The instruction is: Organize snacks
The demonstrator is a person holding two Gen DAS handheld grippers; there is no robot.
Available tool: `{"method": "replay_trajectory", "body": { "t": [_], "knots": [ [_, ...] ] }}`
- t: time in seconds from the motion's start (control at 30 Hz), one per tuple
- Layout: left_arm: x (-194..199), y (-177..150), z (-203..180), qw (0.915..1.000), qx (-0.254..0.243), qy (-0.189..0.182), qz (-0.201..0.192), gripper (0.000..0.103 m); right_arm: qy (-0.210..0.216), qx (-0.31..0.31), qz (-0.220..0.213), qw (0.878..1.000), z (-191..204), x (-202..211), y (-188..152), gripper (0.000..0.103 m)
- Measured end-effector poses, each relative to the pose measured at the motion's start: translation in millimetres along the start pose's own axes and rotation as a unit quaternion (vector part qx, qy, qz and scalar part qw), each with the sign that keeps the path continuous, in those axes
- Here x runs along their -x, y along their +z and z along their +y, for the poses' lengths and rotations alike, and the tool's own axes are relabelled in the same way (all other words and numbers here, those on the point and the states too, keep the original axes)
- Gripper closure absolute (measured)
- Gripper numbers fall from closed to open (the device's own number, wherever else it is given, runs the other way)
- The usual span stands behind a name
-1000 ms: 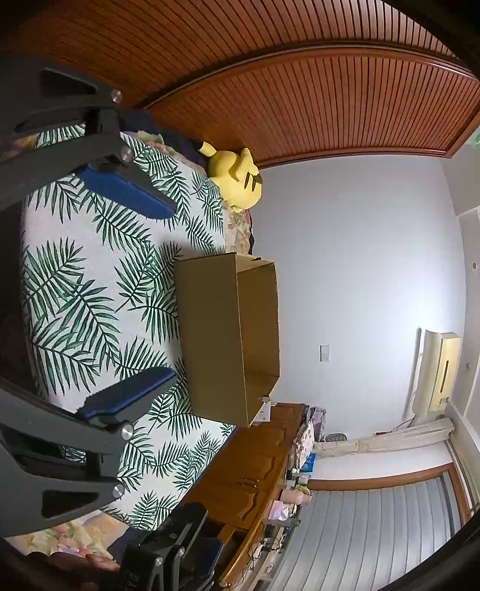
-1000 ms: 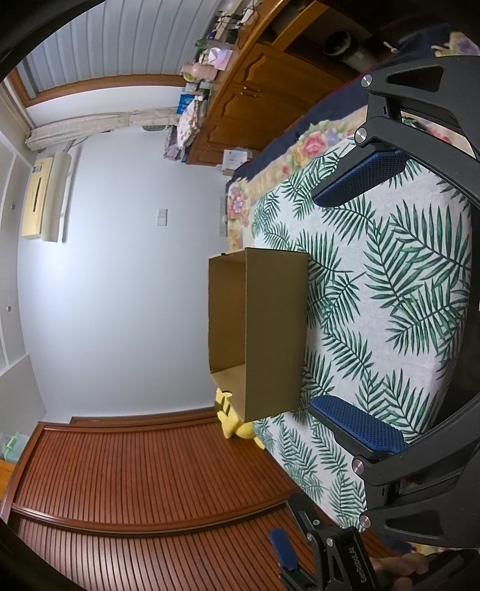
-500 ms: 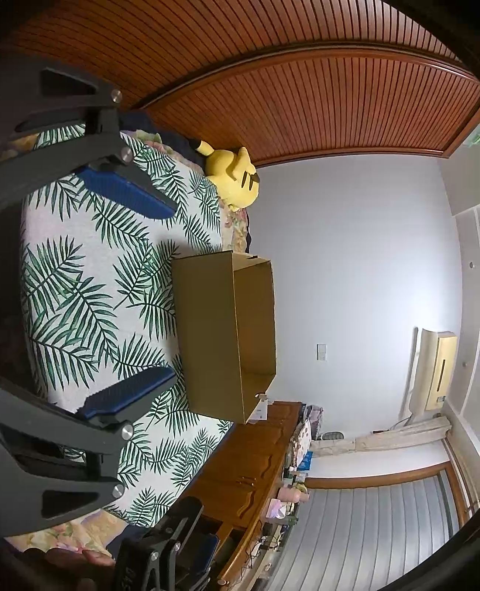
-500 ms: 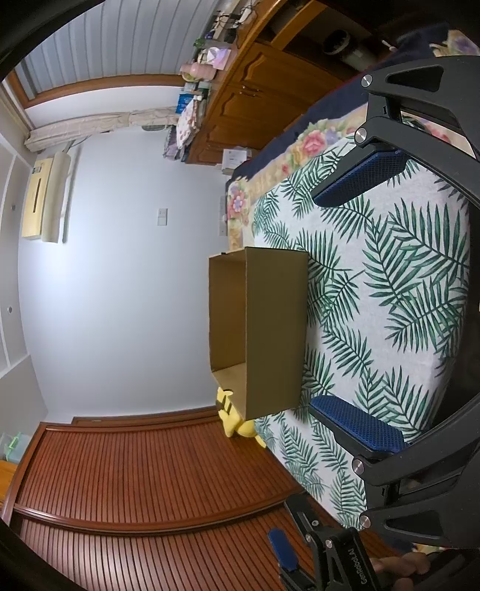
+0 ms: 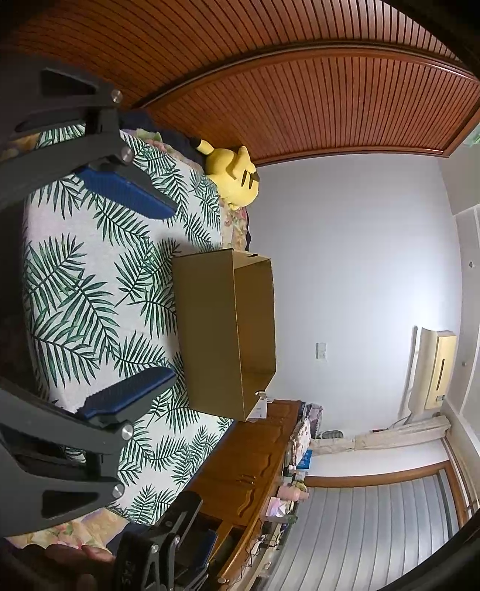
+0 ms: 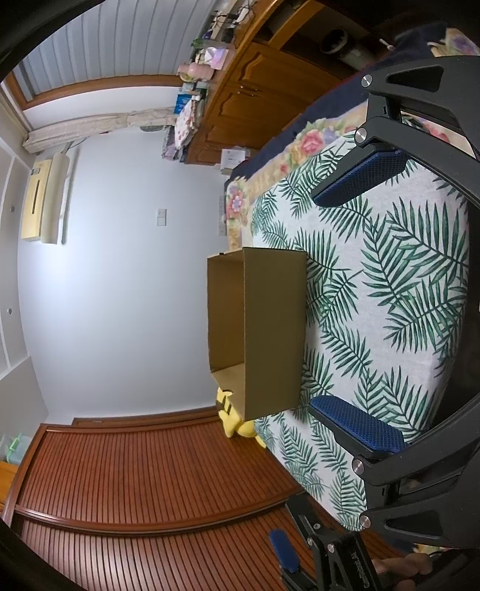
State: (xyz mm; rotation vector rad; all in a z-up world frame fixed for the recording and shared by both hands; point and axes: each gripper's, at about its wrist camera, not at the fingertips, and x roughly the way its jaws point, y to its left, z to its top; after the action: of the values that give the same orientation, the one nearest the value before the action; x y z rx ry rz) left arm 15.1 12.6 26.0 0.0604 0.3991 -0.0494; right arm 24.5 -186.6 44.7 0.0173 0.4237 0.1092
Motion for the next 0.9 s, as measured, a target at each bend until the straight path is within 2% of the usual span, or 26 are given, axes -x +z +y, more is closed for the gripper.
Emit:
{"method": "replay_trajectory", "body": {
  "t": [0.9],
  "knots": [
    [1.5,0.0,-1.5,1.0000,0.001,0.001,-0.001,0.020,0.000,0.001,-0.001,1.000,2.2,0.6,-0.8,0.000]
  ]
}}
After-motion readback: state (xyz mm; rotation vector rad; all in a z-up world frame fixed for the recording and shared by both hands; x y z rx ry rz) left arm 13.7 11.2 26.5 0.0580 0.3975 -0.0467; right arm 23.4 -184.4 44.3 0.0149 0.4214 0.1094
